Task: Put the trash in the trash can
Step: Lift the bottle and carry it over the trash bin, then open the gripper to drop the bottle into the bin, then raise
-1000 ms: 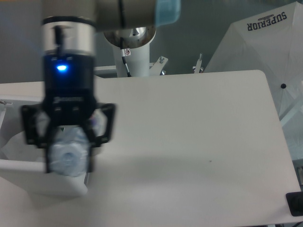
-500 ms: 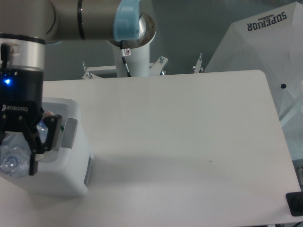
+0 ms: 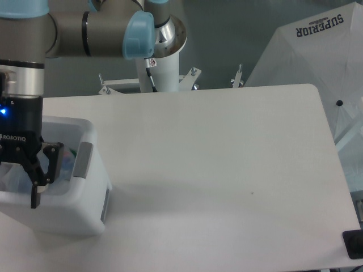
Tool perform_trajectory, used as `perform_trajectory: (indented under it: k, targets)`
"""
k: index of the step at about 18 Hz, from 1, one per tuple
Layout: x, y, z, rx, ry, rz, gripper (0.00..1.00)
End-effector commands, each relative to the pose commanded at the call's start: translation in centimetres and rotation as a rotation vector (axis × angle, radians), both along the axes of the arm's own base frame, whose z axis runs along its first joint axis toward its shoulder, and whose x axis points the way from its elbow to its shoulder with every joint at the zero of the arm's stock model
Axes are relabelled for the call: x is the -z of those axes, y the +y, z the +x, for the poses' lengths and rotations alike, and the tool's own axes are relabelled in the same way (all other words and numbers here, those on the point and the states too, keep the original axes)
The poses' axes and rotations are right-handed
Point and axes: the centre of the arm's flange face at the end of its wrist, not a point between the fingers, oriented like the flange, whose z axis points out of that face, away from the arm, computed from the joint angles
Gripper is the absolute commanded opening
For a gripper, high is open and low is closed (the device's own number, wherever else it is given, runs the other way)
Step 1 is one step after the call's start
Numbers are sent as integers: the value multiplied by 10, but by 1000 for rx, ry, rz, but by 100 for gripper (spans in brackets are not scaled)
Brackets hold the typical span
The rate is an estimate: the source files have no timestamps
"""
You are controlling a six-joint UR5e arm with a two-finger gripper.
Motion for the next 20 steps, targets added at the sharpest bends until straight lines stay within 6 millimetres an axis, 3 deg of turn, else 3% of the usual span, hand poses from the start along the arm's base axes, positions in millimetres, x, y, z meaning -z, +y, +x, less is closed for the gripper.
perform_trajectory:
  k: [2,5,7,10,13,16,20]
  targets:
    - [-2,-4,2,6,0,2,100]
    - [15,-12,-9,-8,-2,-32,100]
    - [13,-26,-50,-40,20,-33,100]
    - [1,-33,-85,-64,26,-11,100]
    - [10,-49,-118,-67,74,-52,100]
    - [-5,-68,-137,-50,156,-61,100]
    - [-6,-70,-139,-31,184,-68,100]
